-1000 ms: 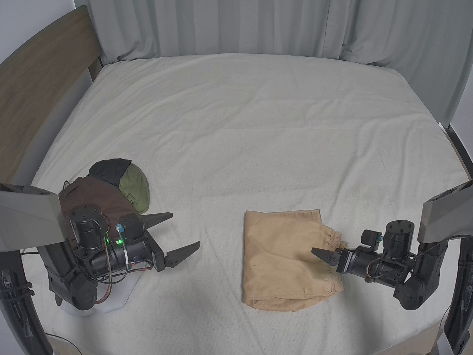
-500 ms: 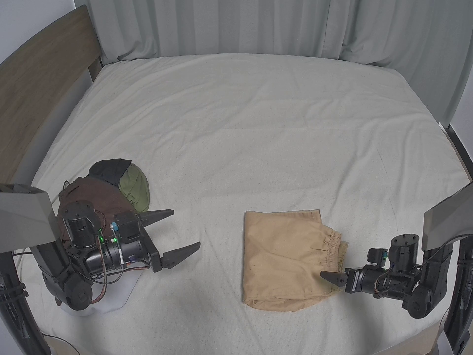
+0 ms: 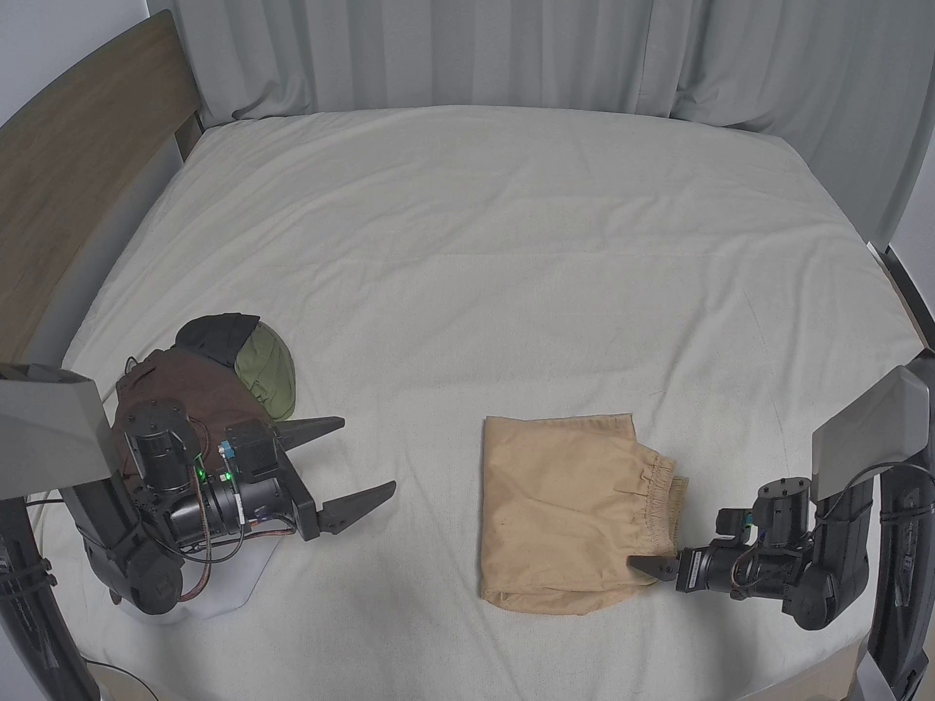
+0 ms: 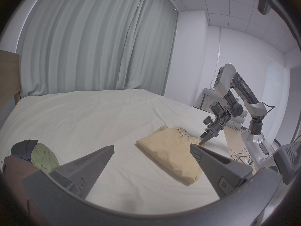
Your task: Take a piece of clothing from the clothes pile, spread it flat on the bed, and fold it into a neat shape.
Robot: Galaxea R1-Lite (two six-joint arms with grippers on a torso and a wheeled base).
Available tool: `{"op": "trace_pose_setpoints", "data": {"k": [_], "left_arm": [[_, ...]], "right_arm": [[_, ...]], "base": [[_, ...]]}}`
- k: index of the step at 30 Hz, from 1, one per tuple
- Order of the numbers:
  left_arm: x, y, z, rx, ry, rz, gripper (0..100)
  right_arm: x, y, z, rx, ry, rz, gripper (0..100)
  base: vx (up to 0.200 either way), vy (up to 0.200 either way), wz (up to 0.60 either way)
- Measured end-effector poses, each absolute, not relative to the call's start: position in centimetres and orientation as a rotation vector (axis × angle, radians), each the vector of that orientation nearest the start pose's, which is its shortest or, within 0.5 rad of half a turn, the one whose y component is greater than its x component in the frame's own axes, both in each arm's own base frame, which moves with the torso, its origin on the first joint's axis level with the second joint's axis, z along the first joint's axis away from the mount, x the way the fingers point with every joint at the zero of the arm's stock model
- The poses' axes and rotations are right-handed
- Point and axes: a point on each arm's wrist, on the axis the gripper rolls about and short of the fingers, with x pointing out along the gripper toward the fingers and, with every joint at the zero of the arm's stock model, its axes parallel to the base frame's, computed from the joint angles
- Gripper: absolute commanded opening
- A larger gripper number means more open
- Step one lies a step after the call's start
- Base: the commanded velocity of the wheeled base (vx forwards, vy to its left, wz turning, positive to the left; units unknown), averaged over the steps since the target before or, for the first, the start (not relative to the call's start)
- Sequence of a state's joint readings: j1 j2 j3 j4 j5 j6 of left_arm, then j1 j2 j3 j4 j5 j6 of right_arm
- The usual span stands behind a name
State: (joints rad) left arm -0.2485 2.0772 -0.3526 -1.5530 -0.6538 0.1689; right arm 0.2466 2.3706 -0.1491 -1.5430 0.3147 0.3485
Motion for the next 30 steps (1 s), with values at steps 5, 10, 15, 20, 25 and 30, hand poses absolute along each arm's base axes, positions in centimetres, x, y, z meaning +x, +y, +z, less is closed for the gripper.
{"op": "trace_pose_setpoints", "data": {"k": [5,10,15,20,25,30], "left_arm": [[27.7,-8.5,6.1,0.120,0.103,-0.913,100],[27.6,-8.5,6.0,0.119,0.108,-0.914,100],[27.5,-8.4,5.9,0.118,0.111,-0.914,100],[27.5,-8.4,5.8,0.117,0.118,-0.914,100],[27.5,-8.4,5.7,0.117,0.119,-0.914,100],[27.5,-8.4,5.6,0.116,0.123,-0.914,100]], "right_arm": [[24.5,7.1,-4.6,0.386,0.786,0.411,100],[25.0,7.8,-5.0,0.427,0.792,0.424,100],[25.2,8.1,-5.2,0.432,0.790,0.430,100],[25.2,8.1,-5.2,0.431,0.792,0.430,0],[25.2,8.1,-5.3,0.432,0.795,0.430,0],[25.2,8.1,-5.2,0.433,0.792,0.433,0]], "base": [[0.000,0.000,0.00],[0.000,0.000,0.00],[0.000,0.000,0.00],[0.000,0.000,0.00],[0.000,0.000,0.00],[0.000,0.000,0.00]]}}
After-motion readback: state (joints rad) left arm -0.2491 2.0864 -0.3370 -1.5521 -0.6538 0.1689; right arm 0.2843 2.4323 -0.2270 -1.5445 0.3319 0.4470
